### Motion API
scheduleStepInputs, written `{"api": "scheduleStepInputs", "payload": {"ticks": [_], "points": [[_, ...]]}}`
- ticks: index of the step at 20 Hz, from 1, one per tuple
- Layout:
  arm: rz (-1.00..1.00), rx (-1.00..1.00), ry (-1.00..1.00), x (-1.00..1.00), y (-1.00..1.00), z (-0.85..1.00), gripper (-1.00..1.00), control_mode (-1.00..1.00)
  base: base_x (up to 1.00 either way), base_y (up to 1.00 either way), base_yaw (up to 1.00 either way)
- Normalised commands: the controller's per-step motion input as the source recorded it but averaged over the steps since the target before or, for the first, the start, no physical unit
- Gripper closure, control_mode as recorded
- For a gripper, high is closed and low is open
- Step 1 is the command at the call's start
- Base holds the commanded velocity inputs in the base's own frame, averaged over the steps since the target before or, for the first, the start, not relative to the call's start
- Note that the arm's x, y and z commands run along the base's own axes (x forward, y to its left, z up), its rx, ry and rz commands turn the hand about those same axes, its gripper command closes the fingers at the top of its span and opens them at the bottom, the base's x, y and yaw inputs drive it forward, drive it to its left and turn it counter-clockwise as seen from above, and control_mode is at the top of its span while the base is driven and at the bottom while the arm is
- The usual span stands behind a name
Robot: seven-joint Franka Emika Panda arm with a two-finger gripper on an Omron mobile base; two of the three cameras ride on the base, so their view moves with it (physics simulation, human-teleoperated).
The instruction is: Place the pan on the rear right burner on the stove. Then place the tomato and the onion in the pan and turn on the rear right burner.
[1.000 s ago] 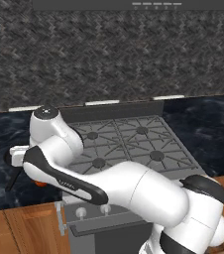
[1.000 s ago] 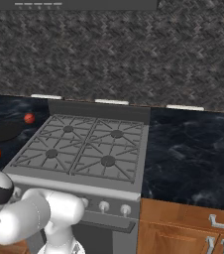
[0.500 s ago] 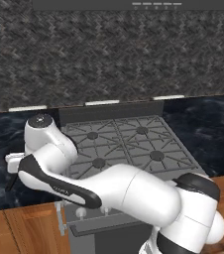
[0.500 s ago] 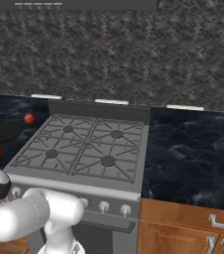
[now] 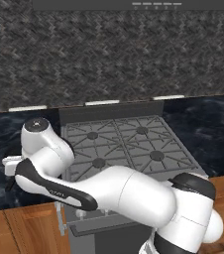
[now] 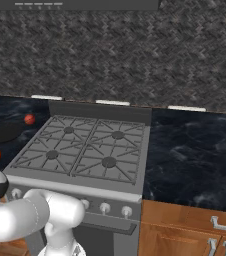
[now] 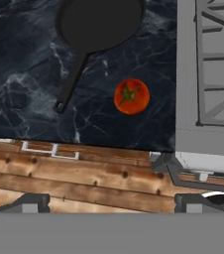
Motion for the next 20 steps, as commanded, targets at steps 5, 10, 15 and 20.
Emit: {"api": "scheduleStepInputs", "payload": {"ticks": [5,10,15,20], "points": [[0.0,0.0,0.0,0.06,0.01,-0.11,-1.0,-1.0,0.0,0.0,0.0],[0.01,0.0,0.0,0.17,0.0,-0.15,-1.0,-1.0,0.0,0.0,0.0],[0.0,0.0,0.0,0.2,0.0,-0.12,-1.0,-1.0,0.0,0.0,0.0],[0.0,0.0,0.0,0.19,0.1,-0.11,-1.0,-1.0,0.0,0.0,0.0]]}}
